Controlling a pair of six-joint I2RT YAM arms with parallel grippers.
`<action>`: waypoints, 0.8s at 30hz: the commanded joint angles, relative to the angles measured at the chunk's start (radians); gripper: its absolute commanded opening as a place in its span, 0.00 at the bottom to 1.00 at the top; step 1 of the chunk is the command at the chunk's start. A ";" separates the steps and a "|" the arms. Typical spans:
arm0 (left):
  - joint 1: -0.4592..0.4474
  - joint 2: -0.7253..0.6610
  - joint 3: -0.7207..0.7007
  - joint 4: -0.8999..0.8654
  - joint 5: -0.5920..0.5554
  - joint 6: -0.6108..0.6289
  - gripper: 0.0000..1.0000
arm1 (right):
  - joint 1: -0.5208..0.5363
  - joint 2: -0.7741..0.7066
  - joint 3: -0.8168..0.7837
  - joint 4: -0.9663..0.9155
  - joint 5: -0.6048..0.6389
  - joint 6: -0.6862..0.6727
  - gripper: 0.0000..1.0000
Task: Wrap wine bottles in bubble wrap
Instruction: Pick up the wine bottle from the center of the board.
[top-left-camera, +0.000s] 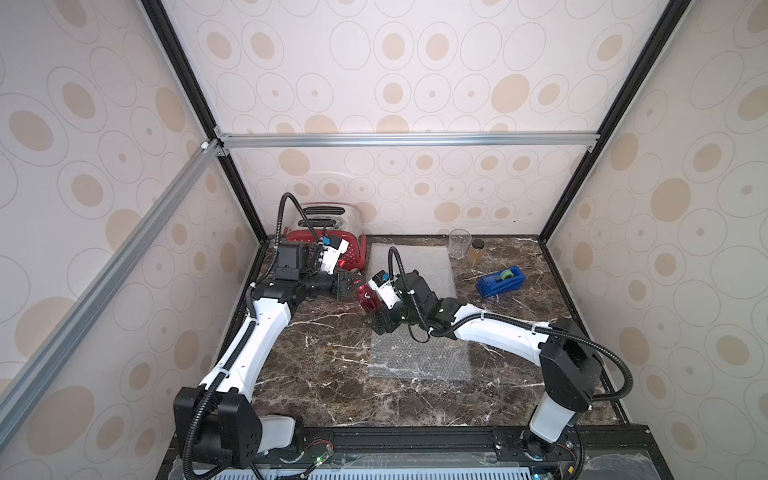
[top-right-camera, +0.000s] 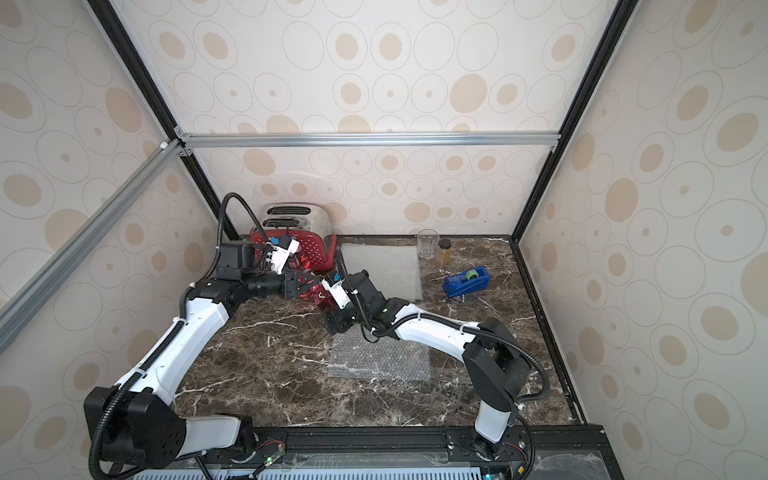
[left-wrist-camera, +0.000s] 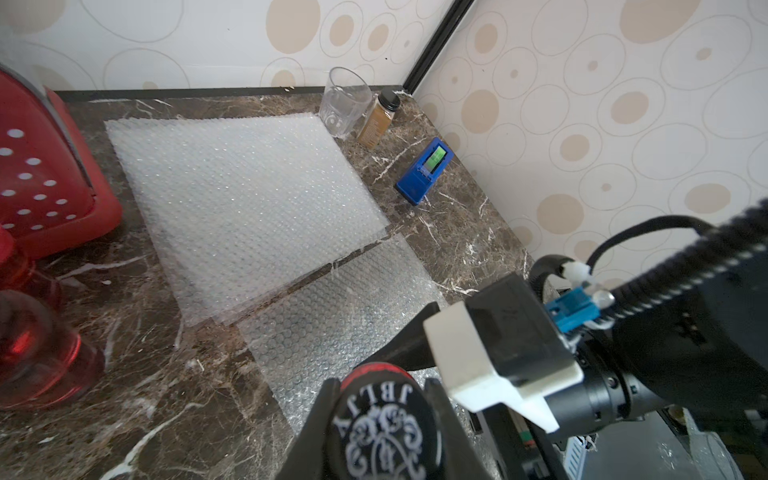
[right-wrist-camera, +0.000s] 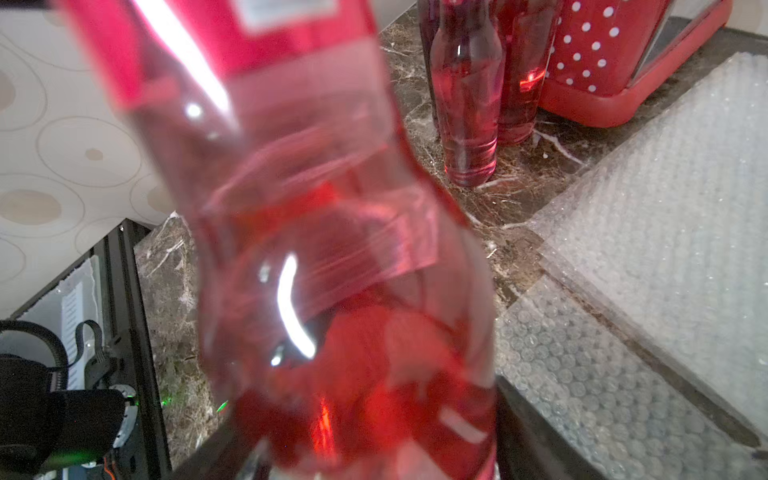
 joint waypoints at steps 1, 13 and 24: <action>-0.016 -0.005 0.071 0.071 0.102 -0.049 0.00 | 0.012 0.012 0.029 0.003 -0.025 -0.002 0.68; -0.026 0.005 0.027 0.158 0.122 -0.137 0.05 | 0.013 -0.056 -0.092 0.025 -0.009 0.108 0.18; -0.053 -0.010 -0.026 0.183 0.116 -0.173 0.99 | 0.013 -0.162 -0.181 -0.232 0.068 0.276 0.08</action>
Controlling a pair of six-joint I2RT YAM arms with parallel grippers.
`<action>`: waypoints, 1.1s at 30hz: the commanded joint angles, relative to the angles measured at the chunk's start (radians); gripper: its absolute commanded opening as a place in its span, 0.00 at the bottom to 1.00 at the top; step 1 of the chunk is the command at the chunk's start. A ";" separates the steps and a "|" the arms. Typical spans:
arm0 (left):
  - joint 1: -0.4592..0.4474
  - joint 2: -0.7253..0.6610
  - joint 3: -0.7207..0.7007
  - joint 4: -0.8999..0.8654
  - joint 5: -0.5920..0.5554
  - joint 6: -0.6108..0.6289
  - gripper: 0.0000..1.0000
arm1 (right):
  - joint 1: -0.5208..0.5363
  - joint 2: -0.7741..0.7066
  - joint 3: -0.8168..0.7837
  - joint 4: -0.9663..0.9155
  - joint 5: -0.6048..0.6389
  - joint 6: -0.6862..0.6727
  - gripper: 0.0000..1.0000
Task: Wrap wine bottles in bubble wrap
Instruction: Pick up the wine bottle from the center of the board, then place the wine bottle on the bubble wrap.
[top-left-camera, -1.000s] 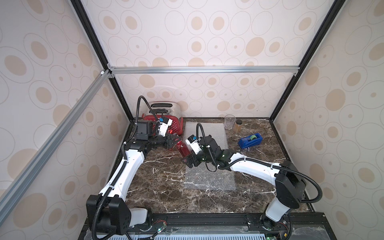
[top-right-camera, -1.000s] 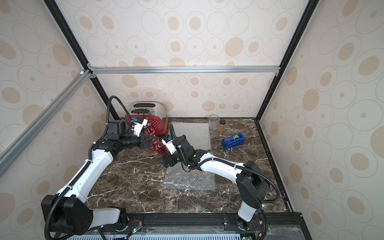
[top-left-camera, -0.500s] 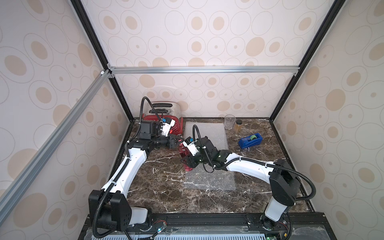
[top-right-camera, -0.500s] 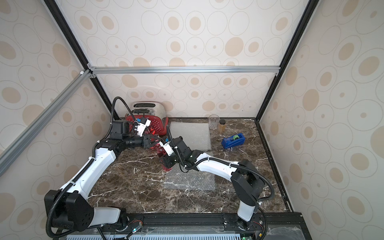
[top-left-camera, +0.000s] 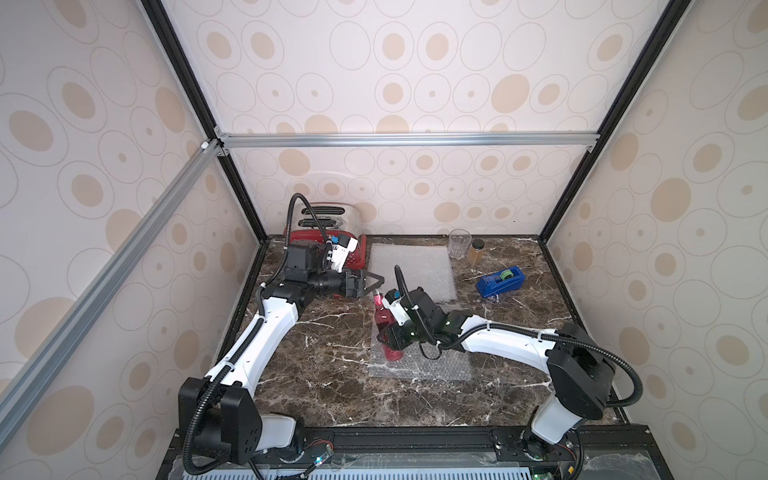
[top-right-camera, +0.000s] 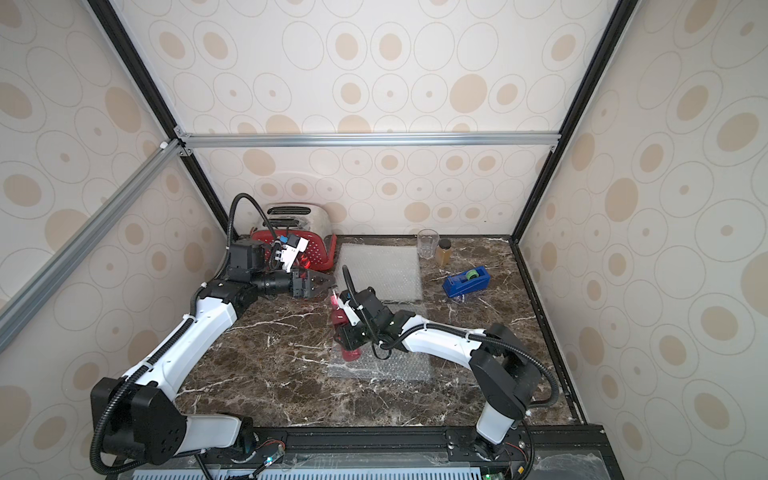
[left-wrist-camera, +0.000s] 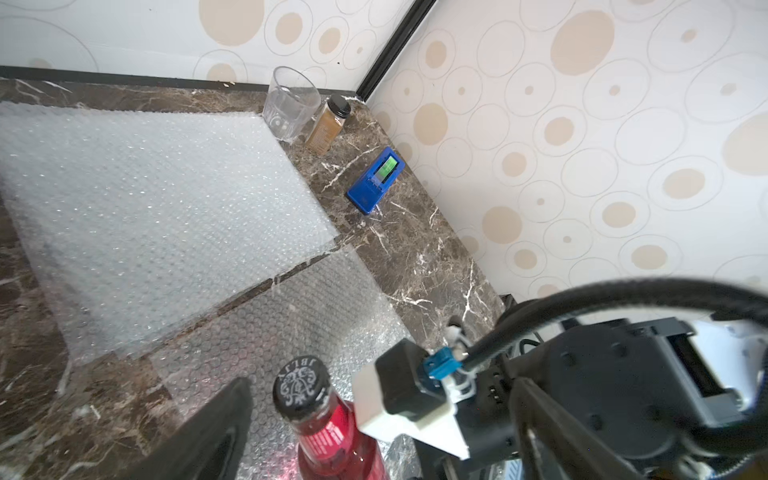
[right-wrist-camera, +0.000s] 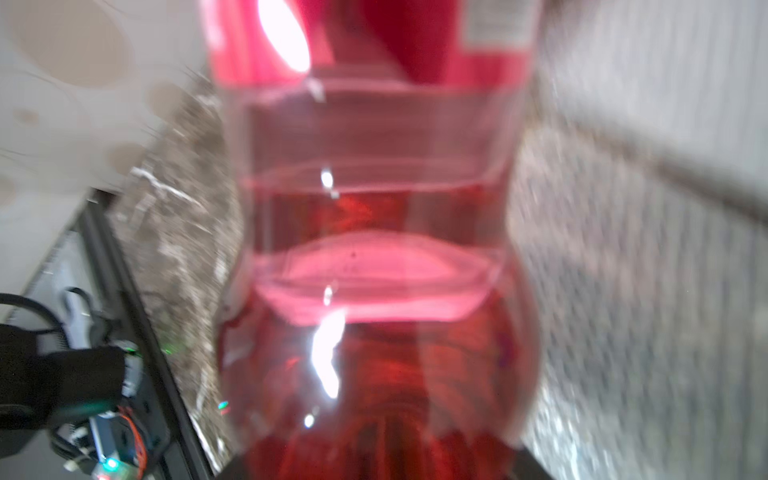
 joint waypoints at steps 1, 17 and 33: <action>-0.005 -0.045 -0.013 0.028 0.025 -0.020 0.99 | -0.001 -0.096 -0.001 -0.136 0.050 0.115 0.08; -0.181 0.072 -0.150 0.026 -0.153 -0.156 0.89 | -0.125 -0.025 0.181 -0.546 0.061 0.355 0.00; -0.282 0.311 -0.093 -0.010 -0.209 -0.167 0.67 | -0.142 0.131 0.214 -0.541 -0.011 0.343 0.00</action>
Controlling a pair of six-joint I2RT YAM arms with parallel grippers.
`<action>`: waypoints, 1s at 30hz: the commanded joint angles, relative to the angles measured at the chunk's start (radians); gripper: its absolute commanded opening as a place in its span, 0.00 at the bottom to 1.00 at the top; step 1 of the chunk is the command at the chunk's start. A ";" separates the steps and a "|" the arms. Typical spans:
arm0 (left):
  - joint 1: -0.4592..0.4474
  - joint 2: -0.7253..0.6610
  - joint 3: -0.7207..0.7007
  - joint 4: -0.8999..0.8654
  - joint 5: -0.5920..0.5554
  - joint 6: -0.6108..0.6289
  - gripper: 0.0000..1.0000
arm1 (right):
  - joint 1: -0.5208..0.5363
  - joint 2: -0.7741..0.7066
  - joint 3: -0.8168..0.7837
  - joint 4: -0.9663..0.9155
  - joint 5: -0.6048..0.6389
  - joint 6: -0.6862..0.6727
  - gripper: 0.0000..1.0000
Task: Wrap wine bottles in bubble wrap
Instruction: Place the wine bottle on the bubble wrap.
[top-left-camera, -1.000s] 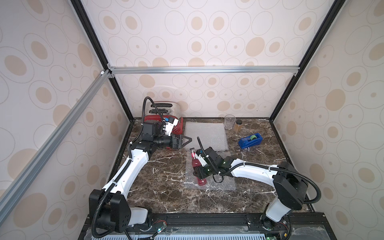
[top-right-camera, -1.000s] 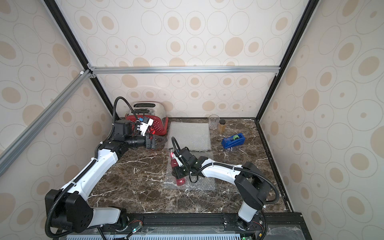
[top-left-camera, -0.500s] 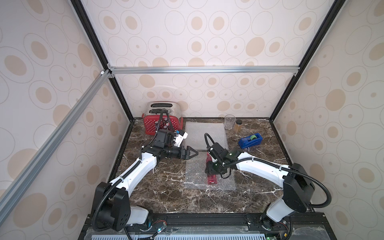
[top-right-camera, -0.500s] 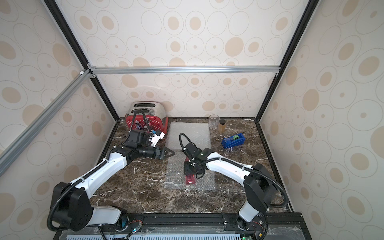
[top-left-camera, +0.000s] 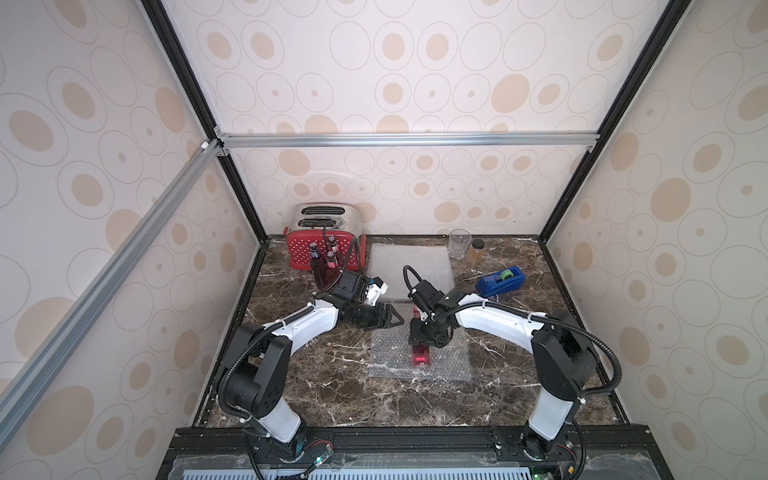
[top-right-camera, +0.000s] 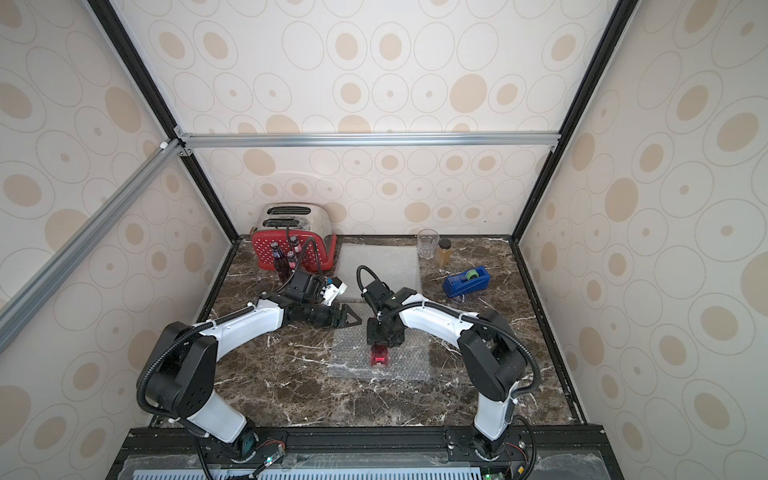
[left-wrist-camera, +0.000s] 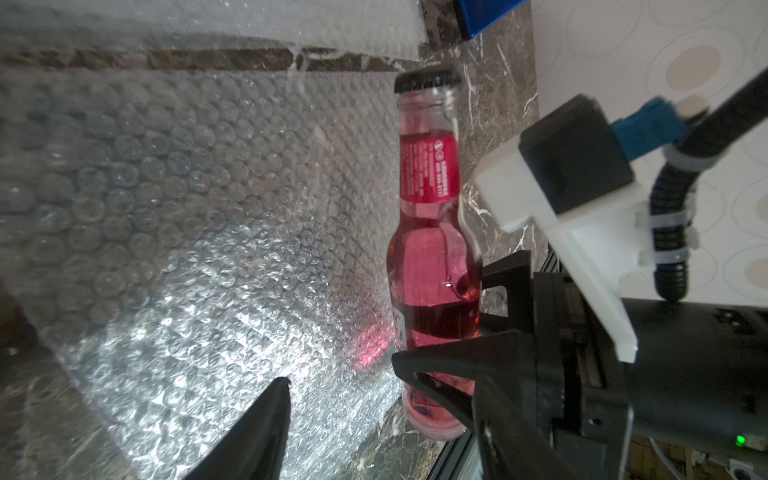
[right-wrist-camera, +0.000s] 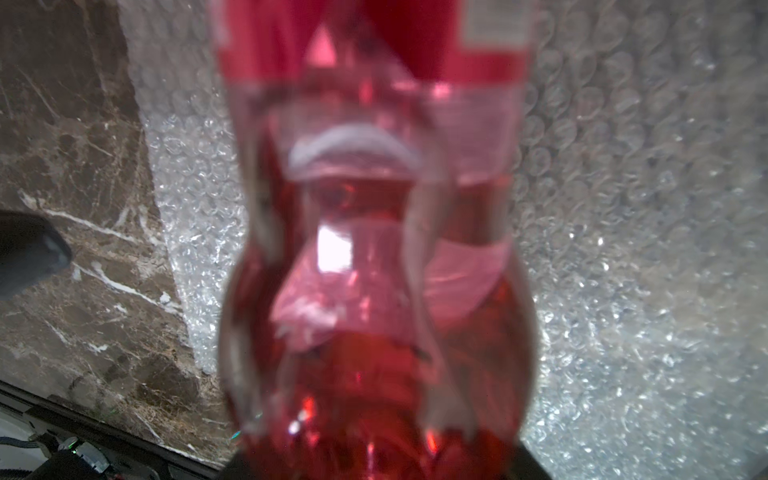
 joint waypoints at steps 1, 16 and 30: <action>-0.030 0.033 0.054 -0.031 -0.011 0.023 0.66 | -0.002 0.004 0.011 -0.008 -0.029 0.006 0.00; -0.054 0.135 0.104 -0.047 0.011 0.010 0.61 | -0.008 0.062 -0.005 0.026 -0.049 0.022 0.09; -0.080 0.218 0.158 -0.096 0.022 0.024 0.55 | -0.007 0.061 0.005 0.016 -0.046 0.030 0.50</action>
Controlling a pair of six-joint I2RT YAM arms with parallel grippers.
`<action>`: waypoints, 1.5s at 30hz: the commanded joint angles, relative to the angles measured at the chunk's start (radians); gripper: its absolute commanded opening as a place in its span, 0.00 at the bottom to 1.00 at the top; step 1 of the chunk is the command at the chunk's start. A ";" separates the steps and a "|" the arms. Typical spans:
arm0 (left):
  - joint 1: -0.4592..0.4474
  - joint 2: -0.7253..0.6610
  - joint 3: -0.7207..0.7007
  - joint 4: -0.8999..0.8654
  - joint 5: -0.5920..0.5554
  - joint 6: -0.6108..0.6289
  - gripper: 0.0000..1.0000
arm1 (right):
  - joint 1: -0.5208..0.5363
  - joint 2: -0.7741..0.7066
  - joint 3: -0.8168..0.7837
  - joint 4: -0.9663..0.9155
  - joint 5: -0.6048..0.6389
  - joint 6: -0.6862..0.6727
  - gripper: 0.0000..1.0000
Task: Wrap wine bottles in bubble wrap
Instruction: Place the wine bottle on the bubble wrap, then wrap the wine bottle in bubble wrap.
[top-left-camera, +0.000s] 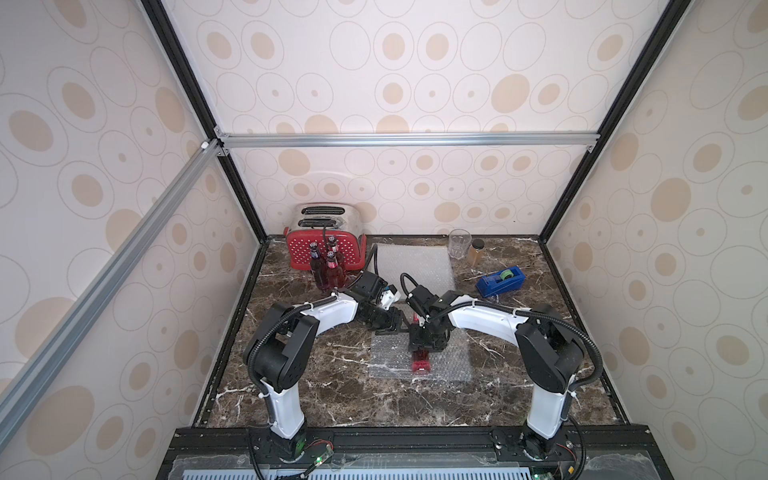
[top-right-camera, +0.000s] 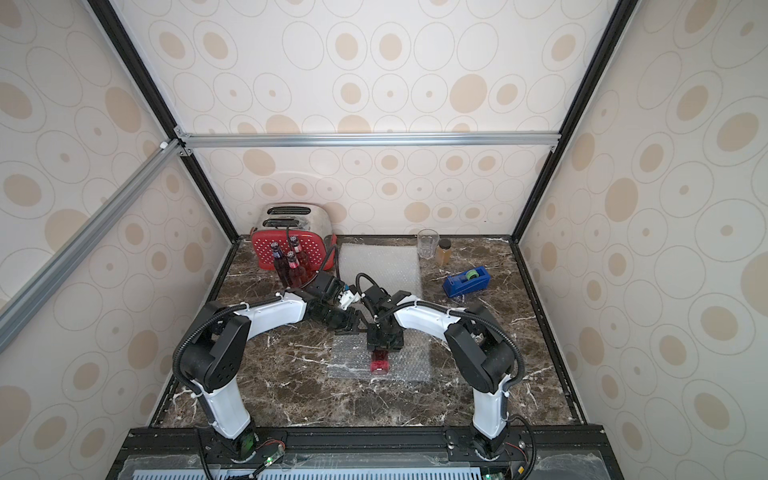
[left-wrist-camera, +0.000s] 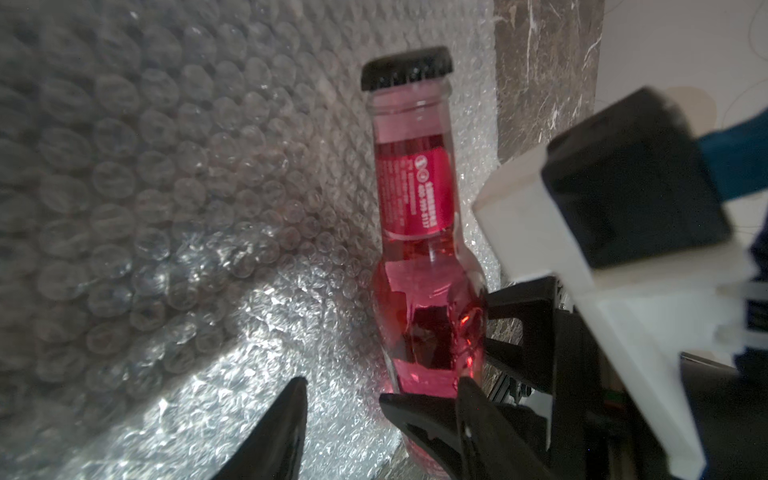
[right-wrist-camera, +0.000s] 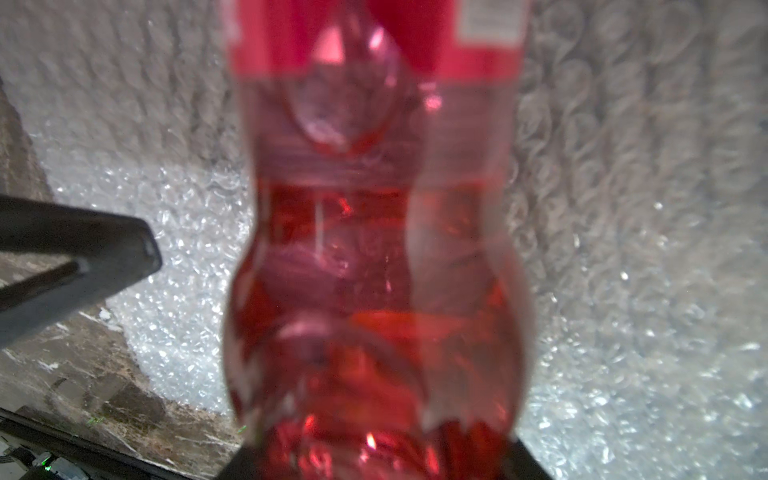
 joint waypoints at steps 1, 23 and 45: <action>-0.018 0.023 0.040 -0.038 0.029 0.016 0.55 | -0.002 -0.015 0.014 0.010 -0.014 0.012 0.52; -0.019 0.042 0.071 -0.085 0.024 0.045 0.48 | -0.069 -0.242 -0.115 0.005 -0.019 -0.007 0.65; -0.093 0.104 0.172 -0.212 -0.019 0.116 0.54 | -0.466 -0.395 -0.549 0.124 -0.199 -0.186 0.61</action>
